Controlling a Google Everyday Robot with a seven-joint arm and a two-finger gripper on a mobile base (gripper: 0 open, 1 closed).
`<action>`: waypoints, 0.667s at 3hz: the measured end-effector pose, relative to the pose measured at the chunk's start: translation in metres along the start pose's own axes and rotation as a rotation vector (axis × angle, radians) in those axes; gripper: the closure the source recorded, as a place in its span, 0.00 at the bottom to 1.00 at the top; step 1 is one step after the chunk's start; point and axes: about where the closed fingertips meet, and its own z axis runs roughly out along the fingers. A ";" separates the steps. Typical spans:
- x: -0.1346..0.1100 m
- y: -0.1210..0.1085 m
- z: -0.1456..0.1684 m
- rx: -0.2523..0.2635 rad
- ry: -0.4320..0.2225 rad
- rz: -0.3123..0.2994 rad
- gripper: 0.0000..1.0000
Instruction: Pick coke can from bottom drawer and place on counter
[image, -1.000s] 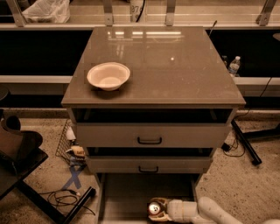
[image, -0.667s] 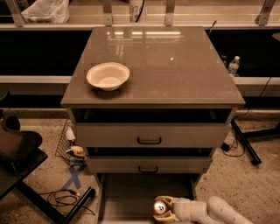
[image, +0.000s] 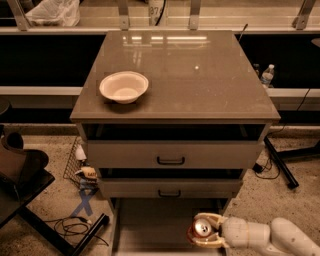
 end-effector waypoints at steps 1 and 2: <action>-0.087 -0.024 -0.033 0.041 -0.043 0.031 1.00; -0.132 -0.041 -0.050 0.072 -0.051 0.049 1.00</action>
Offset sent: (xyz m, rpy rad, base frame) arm 0.0407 -0.0550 0.1979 0.0749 0.0377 -0.1262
